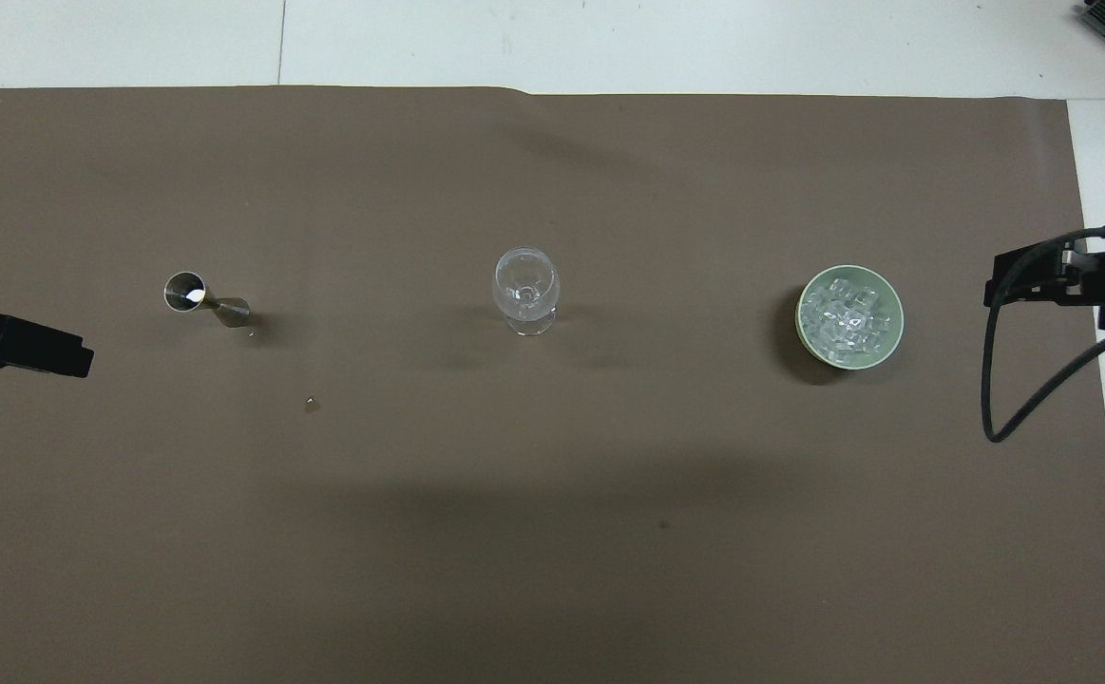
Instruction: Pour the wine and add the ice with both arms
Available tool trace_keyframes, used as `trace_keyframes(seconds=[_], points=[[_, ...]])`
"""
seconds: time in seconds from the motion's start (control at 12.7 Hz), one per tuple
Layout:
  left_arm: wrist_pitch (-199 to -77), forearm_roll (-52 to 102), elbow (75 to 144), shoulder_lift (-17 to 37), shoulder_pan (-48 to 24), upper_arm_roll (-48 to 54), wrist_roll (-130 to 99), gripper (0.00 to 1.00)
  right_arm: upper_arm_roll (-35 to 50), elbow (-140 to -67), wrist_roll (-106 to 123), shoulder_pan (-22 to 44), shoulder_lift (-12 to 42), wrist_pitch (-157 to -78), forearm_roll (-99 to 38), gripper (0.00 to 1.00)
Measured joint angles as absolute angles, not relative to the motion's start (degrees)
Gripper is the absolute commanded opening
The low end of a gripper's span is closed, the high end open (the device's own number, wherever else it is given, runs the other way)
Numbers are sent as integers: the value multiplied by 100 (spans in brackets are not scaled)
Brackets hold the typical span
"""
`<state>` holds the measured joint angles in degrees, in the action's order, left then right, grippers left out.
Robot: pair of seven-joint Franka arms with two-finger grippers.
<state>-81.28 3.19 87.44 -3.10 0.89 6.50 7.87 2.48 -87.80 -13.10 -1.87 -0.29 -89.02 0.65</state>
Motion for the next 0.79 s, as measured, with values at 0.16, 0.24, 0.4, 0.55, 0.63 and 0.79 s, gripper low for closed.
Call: trace_keyframes(seconds=[0.16,0.24,0.4,0.55,0.63,0.79], points=[[-8322,534,8764,-310,67,660,782,100,248,-8780,-1310,-187,-29,-8902,65,100],[-8469,630,8804,-310,72,658,780,100,248,-8780,-1310,-187,-29,-8902,65,100],[-8592,729,8887,-309,73,680,781,100,248,-8780,-1310,-187,-29,-8902,65,100],[-8615,762,8906,-309,73,686,781,100,248,-8780,-1310,-187,-29,-8902,65,100],[-8636,796,8908,-309,73,686,780,100,248,-8780,-1310,-187,-29,-8902,65,100],[-8683,895,8911,-309,75,674,781,100,248,-8780,-1310,-187,-29,-8902,65,100]])
